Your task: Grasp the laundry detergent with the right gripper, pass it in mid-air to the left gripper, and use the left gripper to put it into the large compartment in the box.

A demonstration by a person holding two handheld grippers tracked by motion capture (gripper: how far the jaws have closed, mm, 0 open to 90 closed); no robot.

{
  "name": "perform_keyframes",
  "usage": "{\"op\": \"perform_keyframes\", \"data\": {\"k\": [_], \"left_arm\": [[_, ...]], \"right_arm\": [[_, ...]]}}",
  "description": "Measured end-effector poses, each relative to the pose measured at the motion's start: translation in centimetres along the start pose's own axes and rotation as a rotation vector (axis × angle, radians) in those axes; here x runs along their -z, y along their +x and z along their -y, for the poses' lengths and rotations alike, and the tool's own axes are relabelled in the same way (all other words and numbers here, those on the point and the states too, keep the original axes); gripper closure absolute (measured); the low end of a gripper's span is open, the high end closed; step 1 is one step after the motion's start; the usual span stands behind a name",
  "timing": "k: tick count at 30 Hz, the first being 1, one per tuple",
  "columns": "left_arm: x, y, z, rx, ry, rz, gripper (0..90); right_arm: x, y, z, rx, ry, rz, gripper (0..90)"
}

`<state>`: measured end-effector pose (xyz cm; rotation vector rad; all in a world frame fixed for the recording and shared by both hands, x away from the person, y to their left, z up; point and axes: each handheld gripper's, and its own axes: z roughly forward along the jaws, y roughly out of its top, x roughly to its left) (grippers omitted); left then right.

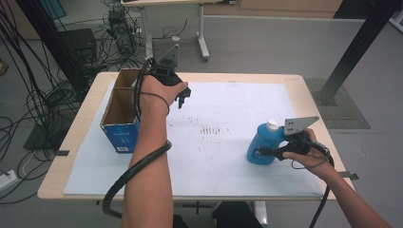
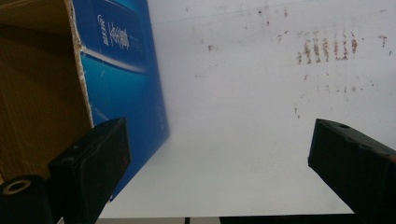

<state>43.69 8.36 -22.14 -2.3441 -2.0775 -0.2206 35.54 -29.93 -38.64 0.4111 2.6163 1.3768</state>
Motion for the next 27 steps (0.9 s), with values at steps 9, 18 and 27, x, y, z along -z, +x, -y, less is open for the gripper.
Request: {"op": "perform_keyframes", "data": {"k": [9,18,27], "left_arm": [[0.05,-0.05,-0.03,-0.003,0.0,0.001,6.4],[0.19,-0.05,-0.05,-0.001,-0.001,-0.003,6.3],[0.29,-0.11,-0.14,-0.003,-0.003,-0.003,6.3]], "right_arm": [[0.0,0.0,0.02,-0.003,-0.002,0.0,38.4],[0.02,-0.11,-0.06,-0.006,0.004,-0.009,39.2],[0.04,-0.12,-0.05,-0.009,0.005,-0.01,39.3]]}}
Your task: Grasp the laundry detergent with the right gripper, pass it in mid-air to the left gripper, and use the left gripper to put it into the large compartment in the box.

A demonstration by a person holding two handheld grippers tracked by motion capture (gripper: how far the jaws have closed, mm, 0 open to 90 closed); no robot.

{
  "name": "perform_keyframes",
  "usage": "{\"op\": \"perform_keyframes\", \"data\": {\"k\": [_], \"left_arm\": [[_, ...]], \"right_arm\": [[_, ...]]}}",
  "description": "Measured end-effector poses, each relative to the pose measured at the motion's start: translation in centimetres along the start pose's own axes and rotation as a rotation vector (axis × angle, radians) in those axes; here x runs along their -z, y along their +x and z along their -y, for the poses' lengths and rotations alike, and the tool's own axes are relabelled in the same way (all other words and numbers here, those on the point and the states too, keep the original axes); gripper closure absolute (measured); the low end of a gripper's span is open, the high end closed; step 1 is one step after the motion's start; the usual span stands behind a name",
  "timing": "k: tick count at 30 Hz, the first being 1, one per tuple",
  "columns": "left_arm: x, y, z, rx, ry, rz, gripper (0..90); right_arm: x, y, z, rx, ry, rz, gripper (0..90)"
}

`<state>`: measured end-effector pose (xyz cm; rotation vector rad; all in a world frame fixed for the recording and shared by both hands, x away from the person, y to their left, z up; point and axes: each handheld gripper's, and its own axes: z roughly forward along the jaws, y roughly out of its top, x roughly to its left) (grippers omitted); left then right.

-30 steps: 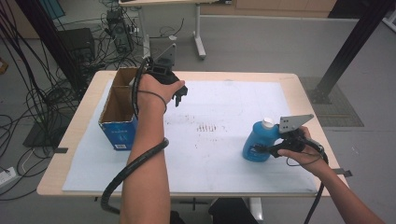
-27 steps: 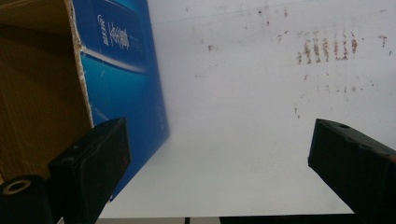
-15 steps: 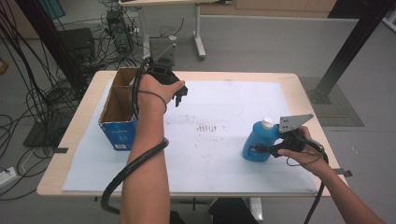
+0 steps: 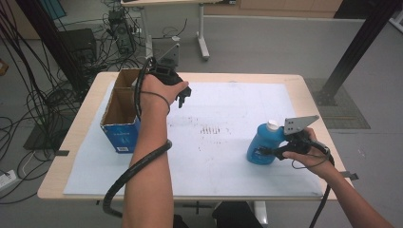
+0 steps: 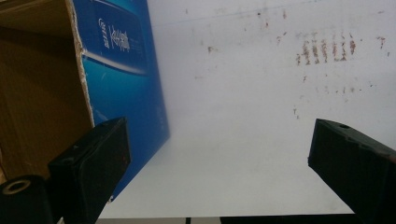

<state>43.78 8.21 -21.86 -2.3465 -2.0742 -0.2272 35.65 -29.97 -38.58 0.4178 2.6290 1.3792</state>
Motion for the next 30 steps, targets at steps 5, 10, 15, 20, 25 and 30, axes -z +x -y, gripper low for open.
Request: {"op": "perform_keyframes", "data": {"k": [5,10,15,20,25,30], "left_arm": [[-0.1,-0.02,-0.01,-0.002,-0.001,0.001,6.4],[-0.24,0.07,-0.01,0.001,0.001,0.002,6.3],[-0.23,0.11,-0.03,0.003,0.002,0.0,6.3],[-0.14,0.09,-0.05,0.003,0.001,0.001,6.3],[-0.2,0.17,0.04,0.001,0.002,0.002,6.3],[-0.27,0.24,0.19,0.004,0.003,0.002,6.3]], "right_arm": [[0.01,-0.02,0.01,-0.003,-0.001,-0.002,39.5],[0.03,-0.07,0.02,-0.002,-0.001,-0.006,39.8],[0.04,-0.11,0.02,-0.003,-0.001,-0.011,40.0],[0.05,-0.12,0.02,-0.004,0.0,-0.011,40.0],[0.06,-0.13,0.06,-0.004,-0.003,-0.012,40.2],[0.06,-0.14,0.07,-0.004,-0.004,-0.012,40.3]]}}
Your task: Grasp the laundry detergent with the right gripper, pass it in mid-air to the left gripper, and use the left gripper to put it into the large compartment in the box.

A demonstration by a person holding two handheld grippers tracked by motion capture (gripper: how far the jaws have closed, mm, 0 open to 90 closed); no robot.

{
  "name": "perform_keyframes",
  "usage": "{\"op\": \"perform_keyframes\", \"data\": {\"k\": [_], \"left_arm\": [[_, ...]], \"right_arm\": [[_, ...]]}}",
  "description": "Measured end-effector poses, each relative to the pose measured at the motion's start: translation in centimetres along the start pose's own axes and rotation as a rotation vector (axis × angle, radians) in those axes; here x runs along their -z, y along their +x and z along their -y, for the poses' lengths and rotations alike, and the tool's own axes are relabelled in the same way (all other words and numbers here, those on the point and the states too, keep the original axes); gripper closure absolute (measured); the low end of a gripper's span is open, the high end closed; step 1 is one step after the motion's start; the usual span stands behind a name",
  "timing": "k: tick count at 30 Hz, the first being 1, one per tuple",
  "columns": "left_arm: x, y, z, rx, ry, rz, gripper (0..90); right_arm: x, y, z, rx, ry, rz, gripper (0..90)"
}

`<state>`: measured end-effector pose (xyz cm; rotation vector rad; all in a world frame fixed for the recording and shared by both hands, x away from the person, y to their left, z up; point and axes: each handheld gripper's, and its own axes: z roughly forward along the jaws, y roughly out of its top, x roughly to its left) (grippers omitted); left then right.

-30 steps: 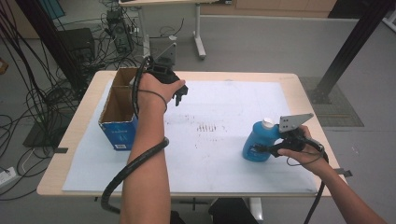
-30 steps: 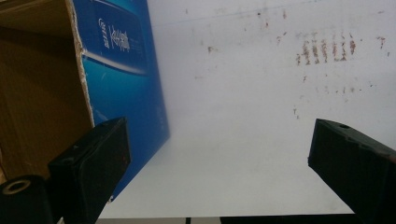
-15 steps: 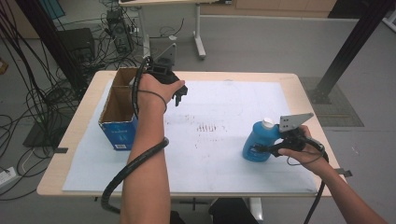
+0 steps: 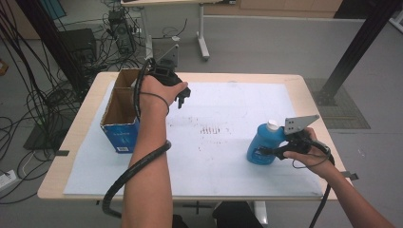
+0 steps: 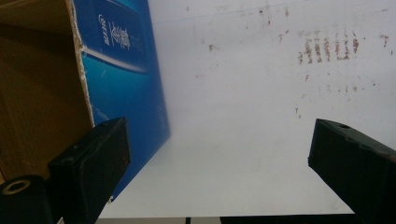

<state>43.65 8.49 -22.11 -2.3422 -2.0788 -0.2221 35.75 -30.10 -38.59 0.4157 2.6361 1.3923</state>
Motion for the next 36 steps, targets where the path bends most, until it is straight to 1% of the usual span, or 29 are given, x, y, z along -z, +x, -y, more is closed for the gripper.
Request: {"op": "perform_keyframes", "data": {"k": [4,14,24,36], "left_arm": [[0.12,0.03,0.07,0.005,-0.004,-0.004,6.3],[0.28,0.12,0.08,0.0,-0.004,-0.003,6.3],[0.57,0.1,-0.08,0.001,-0.015,0.006,6.3],[0.65,0.28,-0.01,0.002,-0.015,0.009,6.3]], "right_arm": [[0.0,0.0,0.0,-0.001,0.0,0.0,40.4],[0.02,-0.02,0.03,-0.002,-0.003,0.0,40.8],[0.03,-0.07,0.05,-0.003,-0.004,-0.004,41.0],[0.03,-0.06,0.04,-0.004,-0.003,-0.003,41.1]]}}
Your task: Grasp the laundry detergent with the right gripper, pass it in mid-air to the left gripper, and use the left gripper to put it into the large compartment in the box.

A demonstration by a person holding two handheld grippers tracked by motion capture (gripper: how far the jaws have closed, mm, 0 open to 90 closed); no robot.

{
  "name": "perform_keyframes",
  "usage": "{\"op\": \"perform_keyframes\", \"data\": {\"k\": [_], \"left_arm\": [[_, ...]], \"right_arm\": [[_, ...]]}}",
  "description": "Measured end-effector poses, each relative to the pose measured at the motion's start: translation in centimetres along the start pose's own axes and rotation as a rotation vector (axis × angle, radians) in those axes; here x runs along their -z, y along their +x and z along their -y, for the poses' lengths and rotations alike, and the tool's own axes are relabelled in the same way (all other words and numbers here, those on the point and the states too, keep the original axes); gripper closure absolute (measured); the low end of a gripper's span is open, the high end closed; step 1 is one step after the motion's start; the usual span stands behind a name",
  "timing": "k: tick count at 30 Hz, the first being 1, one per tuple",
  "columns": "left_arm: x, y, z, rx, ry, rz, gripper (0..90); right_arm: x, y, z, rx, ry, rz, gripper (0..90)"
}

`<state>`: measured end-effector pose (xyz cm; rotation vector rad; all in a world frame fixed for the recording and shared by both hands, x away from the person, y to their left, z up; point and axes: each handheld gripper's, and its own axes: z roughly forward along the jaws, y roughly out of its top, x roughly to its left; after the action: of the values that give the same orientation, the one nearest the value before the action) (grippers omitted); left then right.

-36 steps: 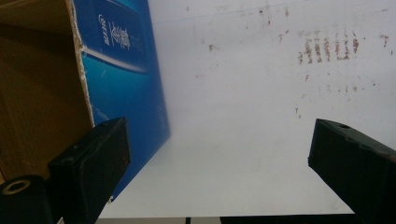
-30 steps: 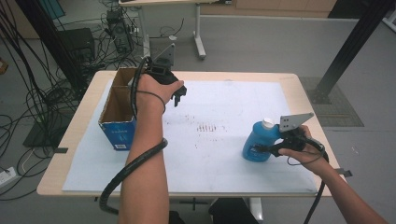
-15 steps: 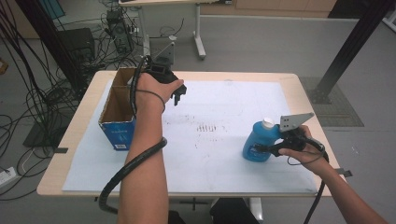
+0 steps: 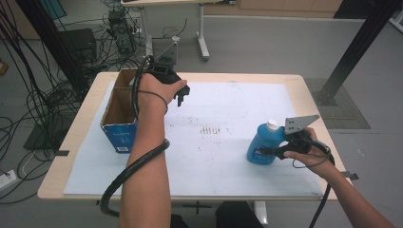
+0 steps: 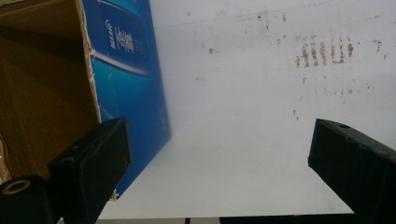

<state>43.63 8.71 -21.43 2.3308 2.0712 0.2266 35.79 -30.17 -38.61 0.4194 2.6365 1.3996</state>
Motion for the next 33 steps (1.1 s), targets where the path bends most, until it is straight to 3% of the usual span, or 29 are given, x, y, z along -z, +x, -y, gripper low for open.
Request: {"op": "perform_keyframes", "data": {"k": [33], "left_arm": [[-0.19,0.46,0.52,-0.027,-0.003,0.025,6.6]], "right_arm": [[0.11,0.09,0.18,-0.009,-0.012,0.009,42.3]]}}
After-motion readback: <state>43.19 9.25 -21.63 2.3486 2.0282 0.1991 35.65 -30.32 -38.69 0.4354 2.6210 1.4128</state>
